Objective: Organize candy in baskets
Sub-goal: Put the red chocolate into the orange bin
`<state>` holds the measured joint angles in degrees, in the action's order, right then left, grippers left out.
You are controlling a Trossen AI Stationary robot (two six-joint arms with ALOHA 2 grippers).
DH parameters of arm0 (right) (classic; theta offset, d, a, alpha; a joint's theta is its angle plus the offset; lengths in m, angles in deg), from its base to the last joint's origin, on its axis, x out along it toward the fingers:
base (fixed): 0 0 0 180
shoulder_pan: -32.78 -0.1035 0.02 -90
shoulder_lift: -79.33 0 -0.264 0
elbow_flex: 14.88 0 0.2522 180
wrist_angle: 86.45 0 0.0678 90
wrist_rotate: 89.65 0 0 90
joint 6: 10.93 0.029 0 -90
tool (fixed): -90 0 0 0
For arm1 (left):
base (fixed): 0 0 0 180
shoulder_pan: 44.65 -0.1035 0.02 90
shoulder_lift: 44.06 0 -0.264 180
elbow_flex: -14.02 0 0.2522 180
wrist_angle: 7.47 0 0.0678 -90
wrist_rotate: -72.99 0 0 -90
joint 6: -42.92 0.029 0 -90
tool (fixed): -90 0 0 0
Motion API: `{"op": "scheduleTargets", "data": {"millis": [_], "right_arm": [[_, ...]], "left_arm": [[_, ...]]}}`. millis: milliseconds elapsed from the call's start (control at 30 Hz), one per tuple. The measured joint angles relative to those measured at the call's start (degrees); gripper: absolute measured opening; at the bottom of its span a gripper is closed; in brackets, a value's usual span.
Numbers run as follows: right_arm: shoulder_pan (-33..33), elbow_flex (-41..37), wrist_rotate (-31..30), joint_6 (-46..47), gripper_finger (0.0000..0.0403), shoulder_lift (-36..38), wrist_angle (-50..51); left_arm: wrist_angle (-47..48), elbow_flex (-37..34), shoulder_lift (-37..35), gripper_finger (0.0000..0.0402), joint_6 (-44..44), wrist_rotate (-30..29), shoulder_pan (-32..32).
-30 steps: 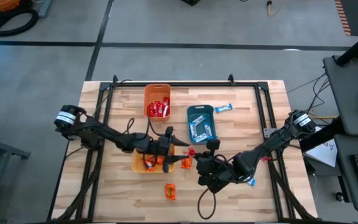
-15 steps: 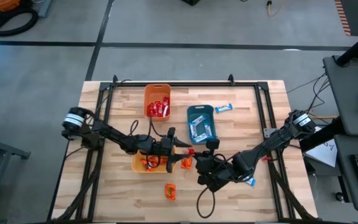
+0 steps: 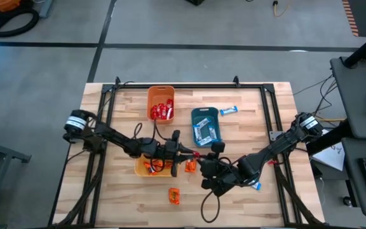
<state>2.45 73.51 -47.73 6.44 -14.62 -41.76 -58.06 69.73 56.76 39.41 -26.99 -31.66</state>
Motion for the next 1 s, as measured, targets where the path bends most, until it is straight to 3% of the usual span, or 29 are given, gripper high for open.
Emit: {"op": "scheduleTargets", "data": {"millis": [267, 533, 667, 833, 1000], "right_arm": [[0.4, 3.6, 0.9, 7.4, 0.0132, 0.2, 4.0], [2.5, 8.7, 1.8, 16.6, 0.0174, 0.3, 17.8], [3.0, 9.2, 1.9, 16.5, 0.018, 0.3, 18.7], [3.3, 9.2, 2.0, 16.2, 0.0178, 0.3, 18.6], [3.3, 9.2, 2.0, 16.1, 0.018, 0.3, 18.6]], "left_arm": [[8.2, 0.1, -4.4, 0.0007, 0.3, 0.1, -1.1], [32.3, 0.3, -15.7, 0.0004, 0.3, -0.1, -5.6], [44.6, 0.3, -22.2, 0.0004, 0.1, -1.2, -9.5], [57.9, 0.4, -29.1, 0.0005, 1.9, -8.3, -15.5], [63.8, 0.4, -32.0, 0.0006, 3.3, -9.0, -24.3]]}}
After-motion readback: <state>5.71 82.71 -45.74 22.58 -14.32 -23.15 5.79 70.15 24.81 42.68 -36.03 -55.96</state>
